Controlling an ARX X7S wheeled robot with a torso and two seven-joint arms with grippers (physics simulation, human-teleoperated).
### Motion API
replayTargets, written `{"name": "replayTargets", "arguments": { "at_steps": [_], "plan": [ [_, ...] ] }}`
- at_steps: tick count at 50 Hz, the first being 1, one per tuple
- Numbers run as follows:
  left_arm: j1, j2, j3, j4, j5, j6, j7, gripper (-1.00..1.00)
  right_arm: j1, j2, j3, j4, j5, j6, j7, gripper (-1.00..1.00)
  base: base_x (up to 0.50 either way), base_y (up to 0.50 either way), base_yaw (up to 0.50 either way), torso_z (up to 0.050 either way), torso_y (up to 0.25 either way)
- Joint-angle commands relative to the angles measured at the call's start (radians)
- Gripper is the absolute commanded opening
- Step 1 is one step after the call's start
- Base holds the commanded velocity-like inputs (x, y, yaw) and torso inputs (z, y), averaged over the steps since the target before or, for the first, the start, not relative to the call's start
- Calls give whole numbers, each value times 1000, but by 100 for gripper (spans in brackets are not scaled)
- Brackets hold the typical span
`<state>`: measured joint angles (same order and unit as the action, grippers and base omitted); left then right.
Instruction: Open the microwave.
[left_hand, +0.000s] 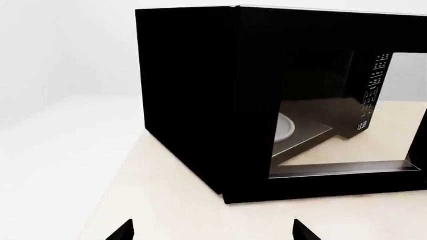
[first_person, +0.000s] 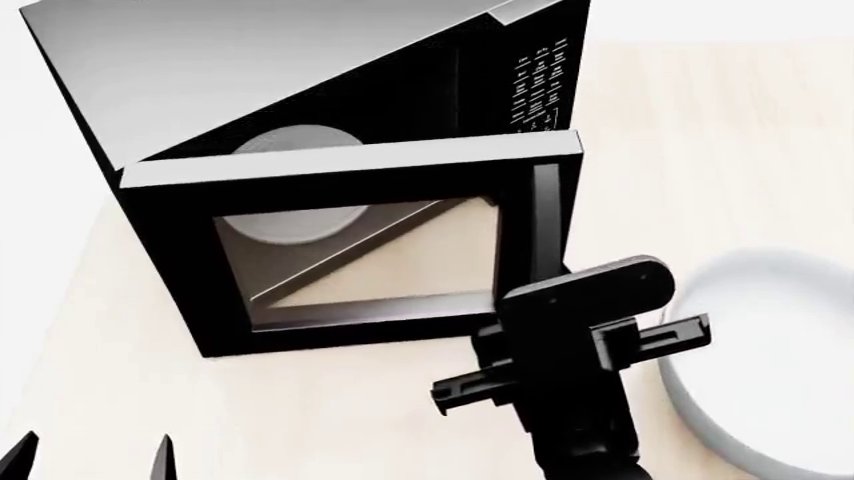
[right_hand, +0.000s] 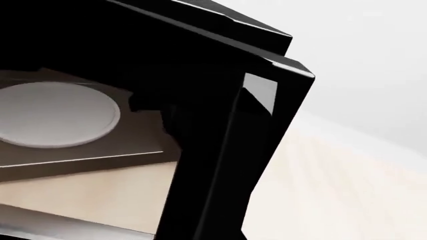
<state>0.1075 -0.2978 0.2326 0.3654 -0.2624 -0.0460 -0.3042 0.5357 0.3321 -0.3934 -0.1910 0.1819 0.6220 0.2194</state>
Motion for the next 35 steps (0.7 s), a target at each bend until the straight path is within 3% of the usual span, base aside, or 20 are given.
{"name": "replayTargets", "arguments": {
  "at_steps": [1,35],
  "plan": [
    [3,-4,2,5,-2,1,-6,100,-49,-17,-56,-130,139,-26,-47,-100,0,3,4,0,10],
    [4,-14,11,11,-8,3,-18,100,-67,-11,-55,-133,140,-70,-36,-100,0,2,3,1,2]
  ]
}}
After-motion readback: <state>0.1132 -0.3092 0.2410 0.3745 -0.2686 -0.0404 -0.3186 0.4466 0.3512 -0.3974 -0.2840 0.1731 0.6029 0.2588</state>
